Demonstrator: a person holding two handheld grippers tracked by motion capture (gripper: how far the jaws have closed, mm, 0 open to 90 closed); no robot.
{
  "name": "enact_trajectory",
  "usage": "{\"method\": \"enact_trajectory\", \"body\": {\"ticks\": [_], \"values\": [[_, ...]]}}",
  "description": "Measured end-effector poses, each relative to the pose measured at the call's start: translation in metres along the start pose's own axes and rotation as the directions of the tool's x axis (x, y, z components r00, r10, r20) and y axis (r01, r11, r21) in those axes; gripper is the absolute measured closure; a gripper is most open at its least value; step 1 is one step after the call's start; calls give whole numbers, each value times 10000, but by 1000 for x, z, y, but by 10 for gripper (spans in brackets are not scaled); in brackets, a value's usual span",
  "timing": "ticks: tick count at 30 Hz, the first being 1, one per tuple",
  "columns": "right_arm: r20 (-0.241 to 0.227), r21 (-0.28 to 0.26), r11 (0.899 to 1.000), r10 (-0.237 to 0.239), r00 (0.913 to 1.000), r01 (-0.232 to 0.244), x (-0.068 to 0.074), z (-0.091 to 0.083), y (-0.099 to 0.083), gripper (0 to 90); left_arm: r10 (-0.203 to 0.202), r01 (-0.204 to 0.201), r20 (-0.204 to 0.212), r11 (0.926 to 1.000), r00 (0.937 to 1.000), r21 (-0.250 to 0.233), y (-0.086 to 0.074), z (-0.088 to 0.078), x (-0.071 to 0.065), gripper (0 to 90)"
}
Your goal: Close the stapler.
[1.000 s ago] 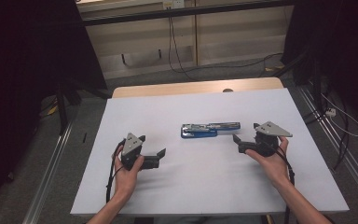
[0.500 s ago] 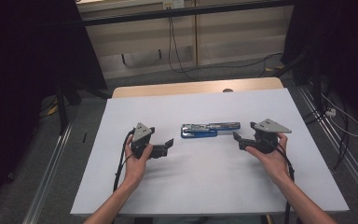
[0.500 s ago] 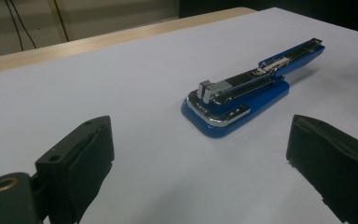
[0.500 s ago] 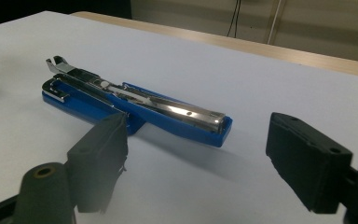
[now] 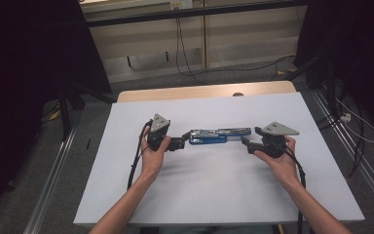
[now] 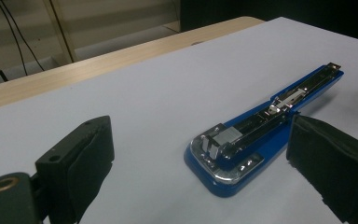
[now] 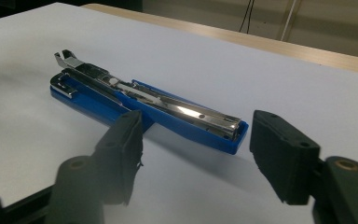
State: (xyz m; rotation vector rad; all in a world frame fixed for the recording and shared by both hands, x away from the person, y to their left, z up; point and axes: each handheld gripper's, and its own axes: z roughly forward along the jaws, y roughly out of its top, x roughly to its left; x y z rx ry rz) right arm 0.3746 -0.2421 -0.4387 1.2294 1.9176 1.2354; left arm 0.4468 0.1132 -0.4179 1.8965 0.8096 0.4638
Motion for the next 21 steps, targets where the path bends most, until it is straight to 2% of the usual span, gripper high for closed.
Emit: {"method": "enact_trajectory", "body": {"ticks": [4, 7, 9, 11, 13, 14, 15, 17, 19, 21], "values": [[95, 86, 9999, 111, 9999, -112, -2, 1, -5, 444, 171, -178, 139, 9986, 9998, 500, -6, 3, -1, 76], [81, 294, 9996, -39, 10000, 36, -2, 2, -7, 522, 366, -363, -39, 9975, 9993, 612, -8, 3, -1, 95], [-40, 353, 9992, -198, 9998, 200, -1, 2, -8, 576, 136, -138, 33, 9984, 9999, 556, -9, 4, 1, 86], [-160, 353, 9992, -165, 9997, 171, 0, 2, -8, 646, -31, 24, 102, 9979, 9999, 643, -11, 5, 1, 58], [-273, 354, 9992, -161, 9995, 171, 0, 3, -8, 692, -50, 53, -36, 9973, 10000, 734, -12, 8, 0, 58], [-389, 416, 9990, -174, 9991, 190, -1, 3, -9, 754, -172, 171, 13, 9976, 9999, 678, -12, 9, 0, 58], [-564, 514, 9985, -145, 9983, 174, -1, 4, -9, 784, -175, 167, 114, 9975, 9998, 690, -13, 10, 0, 58], [-595, 612, 9980, -92, 9982, 129, -2, 5, -10, 842, -267, 247, 279, 9973, 9993, 696, -14, 11, -1, 59], [-653, 636, 9979, -48, 9979, 90, -2, 4, -10, 892, -318, 277, 794, 9982, 9963, 528, -14, 11, -2, 62], [-589, 649, 9979, -35, 9983, 73, -3, 4, -10, 900, -222, 174, 1053, 9988, 9942, 464, -13, 11, -4, 62]]}}
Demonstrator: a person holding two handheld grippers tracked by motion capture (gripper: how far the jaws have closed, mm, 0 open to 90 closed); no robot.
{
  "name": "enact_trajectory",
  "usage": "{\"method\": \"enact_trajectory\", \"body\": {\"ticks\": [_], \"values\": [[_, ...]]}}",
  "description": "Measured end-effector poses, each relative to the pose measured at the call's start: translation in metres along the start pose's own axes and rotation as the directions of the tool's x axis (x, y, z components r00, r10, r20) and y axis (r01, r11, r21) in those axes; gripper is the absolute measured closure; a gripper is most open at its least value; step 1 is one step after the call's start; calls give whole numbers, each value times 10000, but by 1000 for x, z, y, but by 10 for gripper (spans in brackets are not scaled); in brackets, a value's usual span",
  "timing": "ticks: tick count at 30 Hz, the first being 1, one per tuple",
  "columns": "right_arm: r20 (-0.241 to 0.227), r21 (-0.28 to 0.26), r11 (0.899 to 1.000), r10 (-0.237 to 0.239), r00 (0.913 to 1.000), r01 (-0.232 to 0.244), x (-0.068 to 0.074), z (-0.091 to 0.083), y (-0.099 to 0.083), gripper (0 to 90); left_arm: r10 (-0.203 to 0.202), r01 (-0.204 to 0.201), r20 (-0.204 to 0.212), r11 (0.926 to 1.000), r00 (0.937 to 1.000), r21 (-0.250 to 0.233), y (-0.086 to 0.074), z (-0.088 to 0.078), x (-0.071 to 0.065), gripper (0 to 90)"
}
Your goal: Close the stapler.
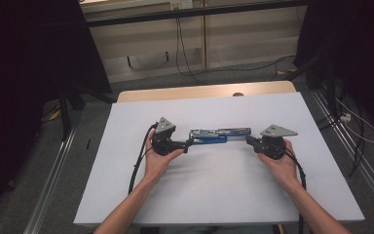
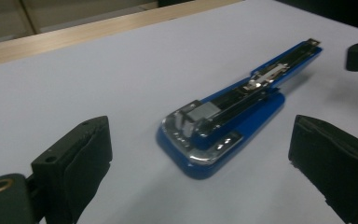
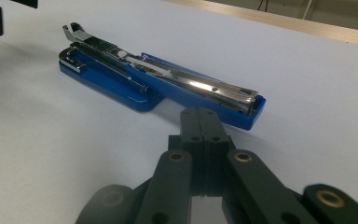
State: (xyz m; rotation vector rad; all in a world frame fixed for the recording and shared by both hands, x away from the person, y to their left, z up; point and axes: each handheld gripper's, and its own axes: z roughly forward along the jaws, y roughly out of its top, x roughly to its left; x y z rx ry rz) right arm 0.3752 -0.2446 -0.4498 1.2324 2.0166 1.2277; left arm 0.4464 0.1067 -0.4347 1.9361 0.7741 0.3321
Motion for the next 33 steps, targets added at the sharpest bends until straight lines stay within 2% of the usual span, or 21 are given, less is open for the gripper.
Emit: {"method": "enact_trajectory", "body": {"ticks": [1, 4, 5, 7, 12, 13, 17, 19, 22, 26, 29, 33], "values": [[10, 44, 10000, 43, 10000, -43, 0, 0, 0, 900, 123, -123, -6, 9999, 9999, 20, 0, 0, -2, 79], [168, 188, 9998, 66, 9998, -69, -2, 1, -2, 900, 525, -525, -18, 9985, 9986, 183, 0, 2, -7, 221], [171, 184, 9998, 62, 9998, -65, -2, 1, -2, 900, 529, -529, -14, 9985, 9986, 143, 0, 3, -9, 259], [175, 148, 9999, 64, 9998, -66, -2, 1, -1, 900, 707, -705, -59, 9971, 9975, 272, 0, 4, -11, 294], [168, 193, 9998, -48, 9998, 44, -2, 2, -1, 900, 453, -458, 131, 9981, 9989, 423, -2, 7, -11, 466], [160, 177, 9998, -61, 9999, 58, -3, 1, -1, 900, 556, -563, 145, 9971, 9983, 503, -2, 7, -11, 502], [67, 182, 9998, -18, 10000, 16, -3, 2, -1, 900, 300, -310, 383, 9992, 9988, 259, -1, 8, -12, 604], [73, 223, 9997, 24, 10000, -25, -4, 3, -2, 900, 439, -448, 297, 9985, 9986, 311, 0, 8, -11, 657], [102, 255, 9997, 65, 9999, -67, -6, 3, -2, 900, 280, -290, 346, 9992, 9990, 284, 0, 8, -9, 757], [80, 271, 9996, 46, 10000, -48, -5, 3, -1, 900, 449, -449, 2, 9974, 9990, 557, 1, 13, -9, 781], [91, 303, 9995, 13, 10000, -16, -5, 5, -2, 900, 527, -527, 10, 9962, 9986, 687, 3, 16, -11, 814], [100, 336, 9994, -11, 9999, 8, -5, 6, -2, 900, 379, -390, 185, 9972, 9991, 631, 7, 21, -13, 893]]}}
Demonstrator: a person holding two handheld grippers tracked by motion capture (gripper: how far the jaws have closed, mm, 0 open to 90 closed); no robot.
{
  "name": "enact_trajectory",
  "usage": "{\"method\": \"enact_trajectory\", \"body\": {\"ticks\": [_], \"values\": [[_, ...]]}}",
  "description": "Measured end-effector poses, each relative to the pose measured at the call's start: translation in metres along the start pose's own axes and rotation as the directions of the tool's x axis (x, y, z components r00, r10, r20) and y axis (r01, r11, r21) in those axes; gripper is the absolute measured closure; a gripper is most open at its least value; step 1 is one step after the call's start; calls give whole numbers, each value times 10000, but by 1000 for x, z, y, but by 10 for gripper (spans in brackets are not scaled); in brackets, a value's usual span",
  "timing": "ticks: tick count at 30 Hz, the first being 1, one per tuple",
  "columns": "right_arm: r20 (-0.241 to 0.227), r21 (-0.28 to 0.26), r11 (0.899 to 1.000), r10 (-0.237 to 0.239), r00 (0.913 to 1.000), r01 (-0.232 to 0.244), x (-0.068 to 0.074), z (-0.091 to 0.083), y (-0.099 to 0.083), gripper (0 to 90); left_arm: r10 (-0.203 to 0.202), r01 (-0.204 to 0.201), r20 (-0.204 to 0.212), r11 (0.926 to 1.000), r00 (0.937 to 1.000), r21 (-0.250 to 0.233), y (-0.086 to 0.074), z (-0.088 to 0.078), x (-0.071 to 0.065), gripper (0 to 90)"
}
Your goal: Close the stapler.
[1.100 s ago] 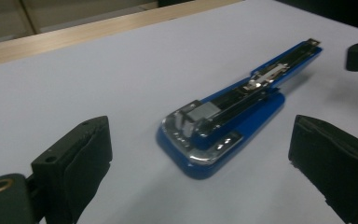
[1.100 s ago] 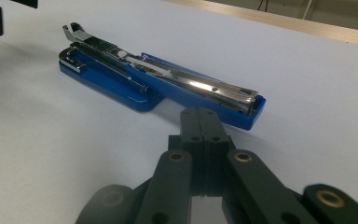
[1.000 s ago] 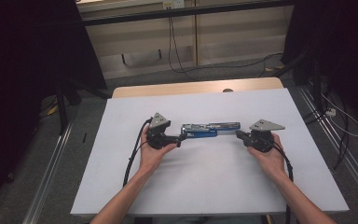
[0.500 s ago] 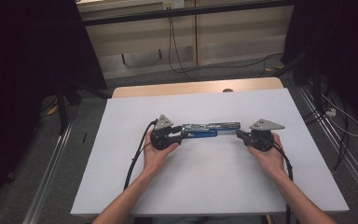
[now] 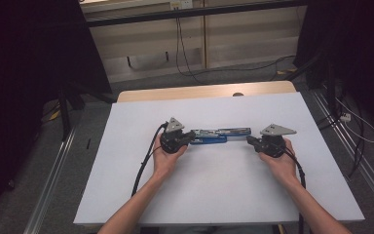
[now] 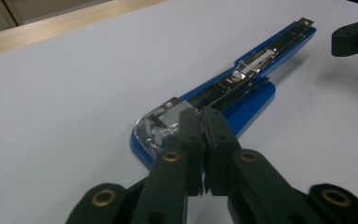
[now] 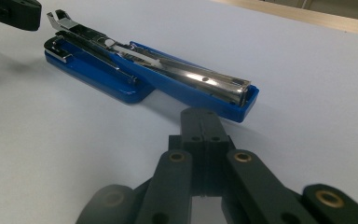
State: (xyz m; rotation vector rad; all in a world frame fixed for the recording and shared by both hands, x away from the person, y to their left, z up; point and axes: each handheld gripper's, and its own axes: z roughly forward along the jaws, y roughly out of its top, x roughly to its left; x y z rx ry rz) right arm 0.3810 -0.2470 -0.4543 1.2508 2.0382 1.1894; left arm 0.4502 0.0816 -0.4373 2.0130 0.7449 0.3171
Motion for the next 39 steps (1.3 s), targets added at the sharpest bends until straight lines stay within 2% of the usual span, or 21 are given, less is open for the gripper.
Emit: {"method": "enact_trajectory", "body": {"ticks": [4, 5, 7, 8, 9, 12, 14, 20, 22, 26, 30, 31, 32, 35, 37, 39], "values": [[90, 57, 10000, 32, 10000, -33, -1, 0, 0, 900, 64, -66, 119, 9999, 9999, 146, 5, 1, -1, 900], [90, 76, 10000, 51, 9999, -51, -1, 0, 0, 900, -73, 72, 146, 9999, 9999, 122, 6, 2, -1, 900], [75, 68, 10000, 72, 9999, -72, -1, 0, 0, 900, 90, -91, 68, 9998, 9999, 160, 7, 2, 0, 900], [78, 82, 9999, 89, 9999, -90, -1, 0, 0, 900, -134, 133, 113, 9999, 9998, 96, 6, 3, -1, 900], [87, 105, 9999, 92, 9999, -93, -1, 0, 0, 900, 42, -43, 48, 9998, 10000, 198, 6, 3, 1, 900], [81, 143, 9999, 40, 10000, -41, -2, 1, 0, 900, -244, 239, 125, 9989, 9996, 394, 4, 8, 0, 900], [53, 150, 9998, 96, 9999, -96, -1, 2, 0, 900, -137, 128, 157, 9982, 9998, 585, 2, 10, 0, 900], [-57, 250, 9996, 95, 9999, -93, 0, 4, 1, 900, -240, 229, 141, 9972, 9996, 718, -1, 18, 0, 900], [-47, 309, 9995, 15, 10000, -13, 1, 5, 1, 900, -98, 89, 109, 9965, 9999, 828, -3, 19, 1, 900], [-179, 380, 9992, 112, 9998, -105, 2, 8, 3, 900, -57, 52, 54, 9965, 10000, 832, -2, 19, 1, 900], [-178, 529, 9985, 139, 9997, -129, 3, 10, 5, 900, 252, -251, 3, 9953, 9997, 939, -2, 16, 2, 900], [-199, 532, 9985, 143, 9997, -132, 3, 11, 5, 900, 333, -310, -230, 9948, 9992, 972, -3, 16, 0, 900], [-268, 621, 9978, 252, 9993, -235, 3, 12, 6, 897, 319, -317, -12, 9950, 9995, 943, -3, 16, 1, 900], [-274, 837, 9964, 179, 9995, -155, 4, 16, 6, 897, 363, -350, -119, 9947, 9993, 971, -2, 17, -1, 900], [-273, 901, 9959, 128, 9995, -103, 5, 17, 9, 900, 356, -353, -12, 9948, 9994, 953, -3, 17, 0, 900], [-184, 1038, 9946, 82, 9998, -62, 5, 18, 11, 900, 171, -180, 99, 9957, 9998, 911, -3, 17, 1, 900]]}}
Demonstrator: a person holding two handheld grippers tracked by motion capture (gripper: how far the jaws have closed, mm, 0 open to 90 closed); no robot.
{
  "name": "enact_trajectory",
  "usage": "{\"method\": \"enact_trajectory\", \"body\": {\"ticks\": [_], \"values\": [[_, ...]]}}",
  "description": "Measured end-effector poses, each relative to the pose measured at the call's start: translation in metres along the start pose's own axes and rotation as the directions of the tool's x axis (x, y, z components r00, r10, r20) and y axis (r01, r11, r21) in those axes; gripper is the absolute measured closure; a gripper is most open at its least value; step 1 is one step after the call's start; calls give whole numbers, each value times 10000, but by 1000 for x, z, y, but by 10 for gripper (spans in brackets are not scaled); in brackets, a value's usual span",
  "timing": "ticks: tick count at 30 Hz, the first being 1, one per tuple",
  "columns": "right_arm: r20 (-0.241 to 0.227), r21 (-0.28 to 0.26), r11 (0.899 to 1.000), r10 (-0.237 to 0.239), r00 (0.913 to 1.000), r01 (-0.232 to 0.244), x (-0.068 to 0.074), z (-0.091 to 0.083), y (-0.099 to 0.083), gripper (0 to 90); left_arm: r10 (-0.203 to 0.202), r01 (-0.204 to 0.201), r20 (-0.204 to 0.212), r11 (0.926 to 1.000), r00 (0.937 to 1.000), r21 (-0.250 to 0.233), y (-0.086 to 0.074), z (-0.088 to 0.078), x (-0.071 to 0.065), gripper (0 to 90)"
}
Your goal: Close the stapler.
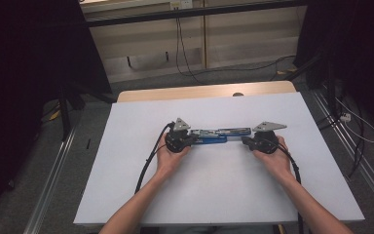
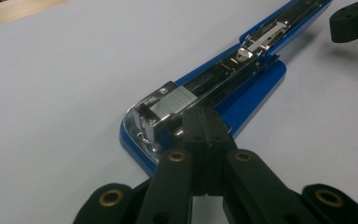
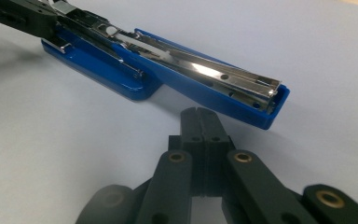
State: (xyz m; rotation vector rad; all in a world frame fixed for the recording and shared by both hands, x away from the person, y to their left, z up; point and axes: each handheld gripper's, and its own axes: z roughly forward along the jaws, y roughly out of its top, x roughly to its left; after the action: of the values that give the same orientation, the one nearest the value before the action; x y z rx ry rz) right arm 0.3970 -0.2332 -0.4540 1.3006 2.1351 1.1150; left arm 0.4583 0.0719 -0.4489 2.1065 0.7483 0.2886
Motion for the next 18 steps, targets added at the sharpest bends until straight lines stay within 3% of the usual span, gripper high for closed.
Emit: {"method": "enact_trajectory", "body": {"ticks": [6, 9, 18], "values": [[389, 698, 9975, 121, 9992, -148, -3, 7, -1, 900, -28, 28, -12, 10000, 10000, -61, 0, 0, -1, 900], [511, 758, 9970, 113, 9986, -151, -4, 7, 0, 900, 225, -225, -46, 9997, 9997, 49, 0, 0, -1, 900], [605, 776, 9964, 293, 9977, -339, -5, 12, 2, 900, 236, -236, -38, 9997, 9997, 42, 0, 0, 0, 900]]}}
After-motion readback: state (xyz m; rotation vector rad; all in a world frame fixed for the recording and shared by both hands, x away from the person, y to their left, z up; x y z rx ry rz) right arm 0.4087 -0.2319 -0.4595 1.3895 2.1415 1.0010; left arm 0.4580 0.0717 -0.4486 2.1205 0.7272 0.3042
